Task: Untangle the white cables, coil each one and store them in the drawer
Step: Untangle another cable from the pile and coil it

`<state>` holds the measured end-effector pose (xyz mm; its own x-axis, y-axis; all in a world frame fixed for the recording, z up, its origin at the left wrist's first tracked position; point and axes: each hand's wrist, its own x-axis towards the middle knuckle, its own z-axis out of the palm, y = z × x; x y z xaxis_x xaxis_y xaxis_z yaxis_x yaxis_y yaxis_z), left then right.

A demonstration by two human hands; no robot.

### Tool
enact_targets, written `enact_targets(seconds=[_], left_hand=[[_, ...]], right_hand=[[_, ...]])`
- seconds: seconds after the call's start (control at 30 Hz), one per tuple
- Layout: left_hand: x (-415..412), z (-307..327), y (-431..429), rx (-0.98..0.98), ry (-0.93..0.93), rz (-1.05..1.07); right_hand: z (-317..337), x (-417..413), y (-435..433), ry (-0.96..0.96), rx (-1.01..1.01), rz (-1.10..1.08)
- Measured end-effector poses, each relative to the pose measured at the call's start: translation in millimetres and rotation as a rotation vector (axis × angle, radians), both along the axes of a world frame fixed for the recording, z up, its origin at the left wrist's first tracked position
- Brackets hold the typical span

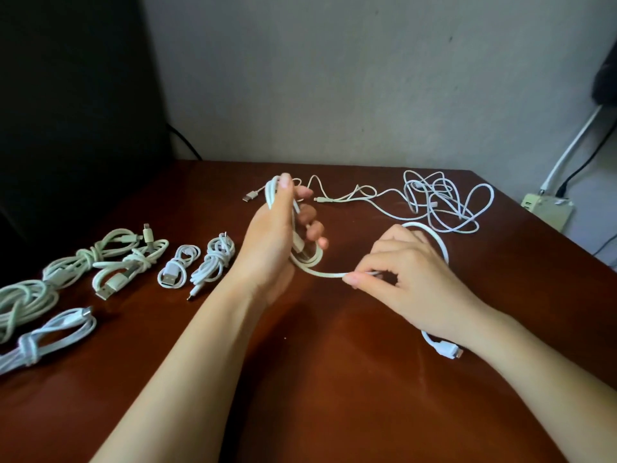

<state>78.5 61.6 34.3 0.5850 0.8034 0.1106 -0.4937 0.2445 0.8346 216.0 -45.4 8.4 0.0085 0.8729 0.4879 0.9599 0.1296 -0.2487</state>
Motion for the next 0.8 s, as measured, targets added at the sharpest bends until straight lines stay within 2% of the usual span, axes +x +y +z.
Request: enact_targets(seconds=[0.2, 0.33, 0.47, 0.67, 0.8], left_hand=[[-2, -7, -7, 0.167, 0.235, -0.141], [-4, -7, -8, 0.134, 0.31, -0.259], [-5, -11, -9, 0.235, 0.438, -0.336], [-10, -5, -13, 0.237, 0.421, -0.469], [-8, -10, -13, 0.372, 0.493, -0.508]], right_hand=[[6, 1, -2, -0.1, 0.137, 0.002], [8, -2, -3, -0.097, 0.15, 0.004], [7, -3, -6, -0.1, 0.101, 0.004], [12, -5, -7, -0.079, 0.138, 0.047], [16, -8, -9, -0.048, 0.132, 0.072]])
